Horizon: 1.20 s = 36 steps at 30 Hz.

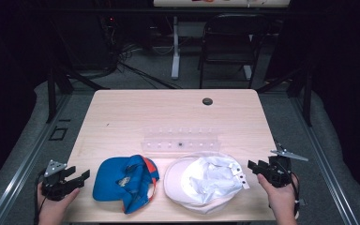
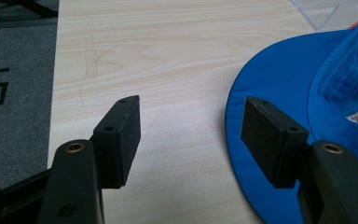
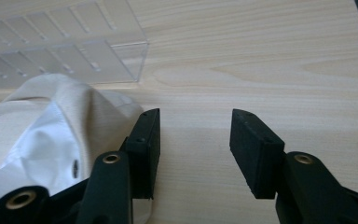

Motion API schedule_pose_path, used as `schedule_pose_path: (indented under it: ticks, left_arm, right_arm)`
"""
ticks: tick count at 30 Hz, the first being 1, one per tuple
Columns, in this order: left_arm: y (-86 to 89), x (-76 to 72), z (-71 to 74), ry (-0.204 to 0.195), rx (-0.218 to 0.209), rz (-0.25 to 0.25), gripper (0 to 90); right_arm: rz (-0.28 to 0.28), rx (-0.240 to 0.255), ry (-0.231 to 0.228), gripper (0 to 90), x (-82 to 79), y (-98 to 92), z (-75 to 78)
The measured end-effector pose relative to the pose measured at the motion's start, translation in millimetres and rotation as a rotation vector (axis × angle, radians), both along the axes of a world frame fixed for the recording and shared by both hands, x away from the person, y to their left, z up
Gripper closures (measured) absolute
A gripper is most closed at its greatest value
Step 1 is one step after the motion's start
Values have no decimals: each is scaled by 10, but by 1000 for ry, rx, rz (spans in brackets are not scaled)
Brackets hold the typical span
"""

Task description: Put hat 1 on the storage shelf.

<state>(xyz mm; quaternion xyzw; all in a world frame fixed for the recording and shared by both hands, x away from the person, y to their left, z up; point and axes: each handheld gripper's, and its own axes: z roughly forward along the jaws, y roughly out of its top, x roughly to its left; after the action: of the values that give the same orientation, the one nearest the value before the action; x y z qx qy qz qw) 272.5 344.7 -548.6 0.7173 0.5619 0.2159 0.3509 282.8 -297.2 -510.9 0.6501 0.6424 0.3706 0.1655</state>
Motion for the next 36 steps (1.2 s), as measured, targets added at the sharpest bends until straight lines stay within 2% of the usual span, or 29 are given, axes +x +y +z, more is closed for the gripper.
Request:
schedule_pose_path:
  ticks: [3,4,7,8,9,12,13,16,17,18,20,22,23,24,25,29,33,36]
  left_arm:
    - [19,9,-19,22,-18,9,385]
    - [23,9,-23,48,-11,5,385]
    - [19,4,-20,46,-15,7,399]
    - [18,-2,-12,45,-17,11,399]
    - [20,-11,-3,21,-37,15,444]
    - [34,-28,28,22,-49,18,456]
    - [39,-37,36,-4,-58,22,456]
    - [50,-45,45,-9,-52,18,453]
    - [45,-45,26,-41,-58,6,436]
    - [45,-45,26,-41,-58,6,433]
    - [23,-45,20,-49,-63,-7,434]
    - [18,-43,23,-38,-56,-10,432]
    - [3,-39,13,-32,-30,-10,430]
    - [3,-39,13,-32,-30,-10,425]
    - [-2,-33,0,-31,-25,-13,421]
    - [-3,-33,-5,-27,-24,-10,417]
    - [-7,-32,-7,-15,-18,-8,414]
    - [-12,-26,-21,-23,-23,-8,414]
  right_arm:
    - [30,-17,45,477,27,30,109]
    - [58,-33,60,472,38,57,165]
    - [76,-28,99,456,57,98,237]
    - [76,-28,99,456,57,98,237]
    - [81,-9,116,455,63,113,277]
    - [89,0,133,454,66,129,308]
    - [110,14,158,454,67,143,335]
    - [122,26,178,455,59,156,361]
    - [137,43,204,458,54,163,379]
    - [137,43,204,458,54,163,379]
    - [148,65,237,462,53,167,389]
    - [161,83,247,467,57,157,394]
    - [160,88,260,467,60,154,400]
    - [160,88,260,467,60,154,400]
    - [166,113,277,470,68,149,395]
    - [179,130,297,472,79,161,365]
    - [195,133,341,473,89,227,280]
    - [203,135,360,483,104,259,227]
